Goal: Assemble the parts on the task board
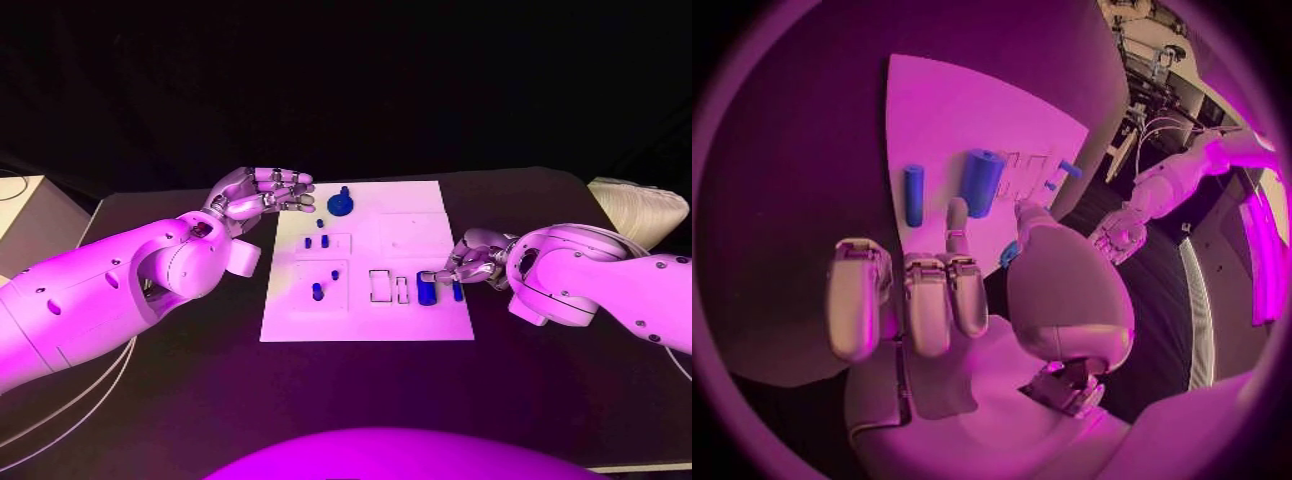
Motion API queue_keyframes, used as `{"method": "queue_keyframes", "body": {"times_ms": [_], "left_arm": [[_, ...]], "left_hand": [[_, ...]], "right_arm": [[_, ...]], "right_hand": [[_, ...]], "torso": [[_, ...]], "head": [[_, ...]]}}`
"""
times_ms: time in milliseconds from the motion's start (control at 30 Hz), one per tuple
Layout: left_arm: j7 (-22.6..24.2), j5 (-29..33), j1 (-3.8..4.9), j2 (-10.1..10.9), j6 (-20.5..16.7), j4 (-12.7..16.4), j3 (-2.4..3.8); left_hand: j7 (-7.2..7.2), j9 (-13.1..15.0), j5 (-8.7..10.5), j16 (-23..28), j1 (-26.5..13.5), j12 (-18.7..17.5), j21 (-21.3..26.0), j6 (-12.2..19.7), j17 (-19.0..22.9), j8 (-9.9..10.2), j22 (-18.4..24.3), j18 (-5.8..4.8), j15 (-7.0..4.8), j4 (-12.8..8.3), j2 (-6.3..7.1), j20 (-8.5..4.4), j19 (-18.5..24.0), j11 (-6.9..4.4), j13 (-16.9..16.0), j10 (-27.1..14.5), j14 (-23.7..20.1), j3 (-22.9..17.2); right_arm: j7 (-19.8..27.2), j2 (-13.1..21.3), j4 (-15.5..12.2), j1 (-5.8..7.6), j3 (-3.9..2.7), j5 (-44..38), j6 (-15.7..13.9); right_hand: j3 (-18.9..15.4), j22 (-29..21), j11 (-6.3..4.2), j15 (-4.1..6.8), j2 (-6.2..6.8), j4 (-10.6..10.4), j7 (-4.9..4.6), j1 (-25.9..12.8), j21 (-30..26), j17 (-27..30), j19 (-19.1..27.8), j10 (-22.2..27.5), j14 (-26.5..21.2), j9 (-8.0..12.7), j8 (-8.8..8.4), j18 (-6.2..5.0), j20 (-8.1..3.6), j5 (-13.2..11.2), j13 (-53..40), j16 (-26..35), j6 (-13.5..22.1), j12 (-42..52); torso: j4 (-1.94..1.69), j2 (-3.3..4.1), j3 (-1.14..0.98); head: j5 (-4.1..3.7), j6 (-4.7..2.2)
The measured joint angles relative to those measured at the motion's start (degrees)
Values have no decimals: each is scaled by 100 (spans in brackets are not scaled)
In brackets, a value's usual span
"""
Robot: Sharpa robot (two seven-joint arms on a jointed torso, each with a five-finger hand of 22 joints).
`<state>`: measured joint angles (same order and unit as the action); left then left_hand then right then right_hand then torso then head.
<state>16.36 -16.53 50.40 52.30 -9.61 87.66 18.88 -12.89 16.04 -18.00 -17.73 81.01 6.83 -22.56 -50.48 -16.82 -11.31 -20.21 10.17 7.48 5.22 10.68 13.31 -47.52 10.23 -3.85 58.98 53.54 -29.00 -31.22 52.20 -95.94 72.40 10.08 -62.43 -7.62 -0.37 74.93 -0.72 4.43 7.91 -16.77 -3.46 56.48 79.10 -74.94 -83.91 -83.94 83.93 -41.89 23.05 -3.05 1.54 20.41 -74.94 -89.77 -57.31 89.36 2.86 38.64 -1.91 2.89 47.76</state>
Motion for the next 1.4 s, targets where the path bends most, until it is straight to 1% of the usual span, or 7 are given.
{"method": "queue_keyframes", "body": {"times_ms": [533, 933, 1100, 1167, 1233, 1300, 1400], "left_arm": [[0, 1, 0, 4, 1, 6, 0], [-3, 1, -1, 17, 2, 10, 0], [-4, 1, -1, 20, 2, 11, 0], [-4, 1, -1, 19, 2, 11, 0], [-5, 1, -1, 18, 3, 9, 0], [-5, 1, -1, 12, 3, 3, 0], [-6, 1, -1, 7, 3, -1, 0]], "left_hand": [[0, -4, 0, 0, 0, 0, 22, 0, -11, 0, 12, 0, 0, 0, 0, 0, 0, 0, 0, 0, 0, 0], [0, -4, 0, 0, 0, 0, 22, 0, -10, 0, 12, 0, 0, 0, 0, 0, 0, 0, 1, 0, 0, 0], [0, -4, 0, 24, 0, 0, 22, 0, -18, 0, 19, 0, 0, 0, 0, 0, 0, 0, 1, 0, 0, 0], [0, -4, 0, 24, 0, 0, 22, 0, -18, 0, 19, 0, 0, 0, 0, 0, 0, 0, 1, 0, 0, 0], [0, -3, 0, 24, 0, 0, 22, 0, -18, 0, 19, 0, 0, 0, 0, 0, 0, 0, 1, 0, 0, 0], [0, -3, 0, 23, 0, 0, 22, 0, -18, 0, 19, 0, 0, 0, 0, 0, 0, 0, 1, 0, 0, 0], [0, -3, 0, 23, 0, 0, 22, 0, -18, 0, 19, 0, 0, 0, 0, 0, 0, 0, 1, 0, 0, 0]], "right_arm": [[-104, -359, 354, -183, 33, -388, 51], [-98, -511, 467, -267, 10, -530, 144], [-71, -538, 459, -288, 5, -555, 120], [-29, -549, 413, -301, -1, -555, 77], [-8, -548, 388, -309, -3, -555, 24], [9, -520, 362, -321, 3, -553, -57], [21, -473, 302, -343, 11, -519, -196]], "right_hand": [[-48, -1, 1, -1, -52, -15, 16, 53, 0, 1, 0, 0, 0, -53, 47, 0, 0, -24, 1, 0, -17, 0], [-112, -3, -21, 20, -143, 16, 43, 146, 0, 1, -20, -21, 21, -138, 94, 0, -20, -59, 1, 0, -47, 0], [-114, -1, -42, 40, -229, 10, 43, 421, 0, 1, -7, 1, 1, -192, 103, 0, -33, -37, 2, 0, -47, -9], [142, 2, -52, 41, -331, 22, 80, 788, 0, 2, -1, -10, 1, -227, 85, 0, -43, 56, 2, 0, -2, -22], [312, 2, -81, 71, -279, -117, 67, 996, 0, 2, -20, -6, 12, -237, 79, 0, -62, 36, 2, 0, 13, -22], [561, 2, -102, 81, -98, -365, 86, 1186, 0, 2, 0, 1, 1, -228, 56, -1, -83, 227, 2, 0, 17, -22], [962, 2, -102, 81, 94, -702, 91, 1378, 3, 2, -11, 1, 1, -258, 8, 0, -95, 305, 2, 0, 14, -22]], "torso": [[10, 7, -1], [6, 6, -1], [5, 5, 3], [5, 5, 3], [5, 5, 4], [5, 5, 7], [5, 6, 6]], "head": [[-8, 23], [-9, 50], [-10, 56], [-10, 58], [-10, 59], [-10, 59], [-13, 59]]}}
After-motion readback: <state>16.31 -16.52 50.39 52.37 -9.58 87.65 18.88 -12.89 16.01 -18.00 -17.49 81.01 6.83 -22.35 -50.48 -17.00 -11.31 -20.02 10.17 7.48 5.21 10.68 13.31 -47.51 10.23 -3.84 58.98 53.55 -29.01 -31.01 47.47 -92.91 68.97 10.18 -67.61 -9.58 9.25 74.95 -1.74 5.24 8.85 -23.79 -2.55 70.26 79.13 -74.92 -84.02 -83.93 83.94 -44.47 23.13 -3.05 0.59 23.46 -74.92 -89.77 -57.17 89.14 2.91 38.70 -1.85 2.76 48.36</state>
